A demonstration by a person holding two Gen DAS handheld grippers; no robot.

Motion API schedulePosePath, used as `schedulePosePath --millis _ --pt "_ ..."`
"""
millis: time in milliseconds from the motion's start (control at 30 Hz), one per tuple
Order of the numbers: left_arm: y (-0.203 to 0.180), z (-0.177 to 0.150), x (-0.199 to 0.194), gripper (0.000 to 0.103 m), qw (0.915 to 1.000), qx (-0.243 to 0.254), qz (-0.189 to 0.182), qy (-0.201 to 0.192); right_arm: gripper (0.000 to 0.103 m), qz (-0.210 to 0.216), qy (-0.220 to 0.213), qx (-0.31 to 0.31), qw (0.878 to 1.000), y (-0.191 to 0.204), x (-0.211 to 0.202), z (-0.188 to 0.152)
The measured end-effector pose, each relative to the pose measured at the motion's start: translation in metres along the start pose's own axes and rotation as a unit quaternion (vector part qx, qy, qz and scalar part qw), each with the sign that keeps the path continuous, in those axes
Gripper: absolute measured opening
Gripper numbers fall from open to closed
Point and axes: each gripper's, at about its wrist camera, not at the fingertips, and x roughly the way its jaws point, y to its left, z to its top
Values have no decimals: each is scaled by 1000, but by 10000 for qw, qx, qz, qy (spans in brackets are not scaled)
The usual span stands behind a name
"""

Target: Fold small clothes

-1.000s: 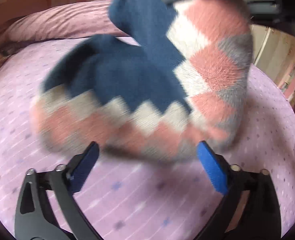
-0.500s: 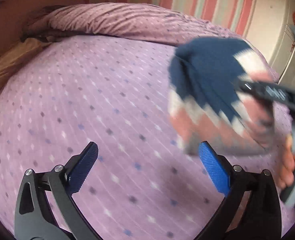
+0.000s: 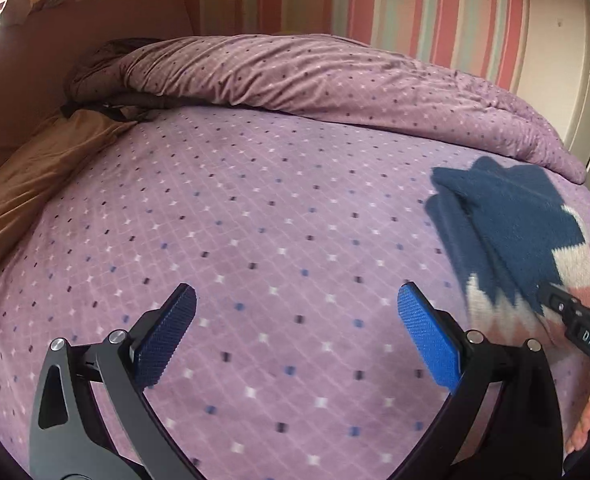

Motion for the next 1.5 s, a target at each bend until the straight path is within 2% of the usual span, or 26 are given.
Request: schedulePosePath --millis 300,400,467,533,667,733,867,967,1133,1200,1233,1300,1367,1433,1500 --pt "18 -1 12 100 9999 -80 101 115 42 -326 54 -377 9987 21 14 -11" --pt "15 -1 10 100 9999 -39 105 127 51 -270 98 -409 9988 23 11 -7" --pt "11 1 9 100 9999 28 114 113 61 -160 83 -420 9990 23 5 -3" --pt "8 2 10 100 9998 65 126 124 64 -89 -13 -427 9990 22 -4 -1" --pt "4 5 11 100 9998 57 58 156 77 266 -186 -372 9988 15 -31 2" --pt "3 7 12 100 9998 69 47 161 81 371 -339 -402 9979 12 -48 5" --pt "-1 13 7 100 9998 132 60 108 82 657 -701 -368 9947 -12 -98 7" --pt "-6 19 4 100 9998 160 35 81 85 582 -881 -392 9936 -42 -122 7" --pt "-21 24 3 100 9998 159 -49 90 85 399 -697 -296 9963 -96 -109 5" --pt "-28 24 2 100 9997 221 -45 97 85 451 -714 -246 9961 -113 -100 3" --pt "-34 24 2 100 9995 277 -24 124 84 408 -680 -233 9966 -117 -95 3" --pt "-45 24 -2 100 9992 367 -49 143 70 433 -564 -162 9973 -127 -82 2" --pt "-56 27 -11 100 9989 443 -129 69 40 484 -370 -62 9981 -134 -66 2" --pt "-72 32 -23 100 9986 453 -269 10 26 581 -160 -24 9982 -140 -51 -2" --pt "-88 38 -34 100 9980 399 -495 -44 24 578 -74 -22 9983 -141 -45 -5"
